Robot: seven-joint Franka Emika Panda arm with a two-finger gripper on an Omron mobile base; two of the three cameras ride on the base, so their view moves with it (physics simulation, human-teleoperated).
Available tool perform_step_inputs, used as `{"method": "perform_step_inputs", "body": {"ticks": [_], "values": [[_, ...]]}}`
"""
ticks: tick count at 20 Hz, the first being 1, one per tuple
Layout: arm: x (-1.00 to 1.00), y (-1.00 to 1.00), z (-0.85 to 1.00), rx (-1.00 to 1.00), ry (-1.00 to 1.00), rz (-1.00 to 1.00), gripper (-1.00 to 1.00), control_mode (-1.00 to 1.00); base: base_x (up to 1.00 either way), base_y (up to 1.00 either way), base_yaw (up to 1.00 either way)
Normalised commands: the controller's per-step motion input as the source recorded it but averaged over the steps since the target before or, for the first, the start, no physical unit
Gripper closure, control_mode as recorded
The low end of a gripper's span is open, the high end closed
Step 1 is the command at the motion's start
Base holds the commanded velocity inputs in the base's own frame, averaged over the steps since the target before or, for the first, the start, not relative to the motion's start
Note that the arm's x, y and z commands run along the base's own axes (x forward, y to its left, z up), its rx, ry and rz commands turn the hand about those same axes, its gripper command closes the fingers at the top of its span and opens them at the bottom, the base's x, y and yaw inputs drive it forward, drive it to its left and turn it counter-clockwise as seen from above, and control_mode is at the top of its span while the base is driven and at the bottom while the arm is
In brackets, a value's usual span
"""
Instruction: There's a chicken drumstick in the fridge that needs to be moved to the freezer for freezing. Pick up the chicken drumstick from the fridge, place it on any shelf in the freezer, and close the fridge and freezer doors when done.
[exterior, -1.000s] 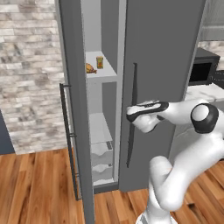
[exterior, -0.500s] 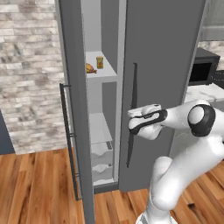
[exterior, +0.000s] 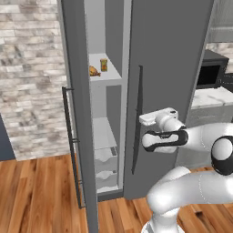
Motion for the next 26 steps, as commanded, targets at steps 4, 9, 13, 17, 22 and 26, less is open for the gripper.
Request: {"method": "perform_step_inputs", "body": {"ticks": [4, 9, 13, 17, 22, 26], "values": [[-0.55, -0.04, 1.00, 0.00, -0.28, 0.00, -1.00, -1.00, 0.00, 0.00, 0.00], [-0.49, 0.02, 1.00, 0.00, -0.27, 0.00, -1.00, -1.00, 0.00, 0.00, 0.00], [-0.30, 0.01, 1.00, -0.01, -0.18, 0.00, -1.00, -1.00, 0.00, 0.00, 0.00], [-0.47, -0.17, 1.00, -0.07, -0.03, 0.00, -1.00, -1.00, 0.00, 0.00, 0.00], [-0.60, -0.54, 0.93, -0.09, 0.28, -0.02, -1.00, -1.00, 0.00, 0.00, 0.00], [-0.94, -0.37, 0.05, -0.12, 0.44, -0.11, -1.00, -1.00, 0.00, 0.00, 0.00]]}}
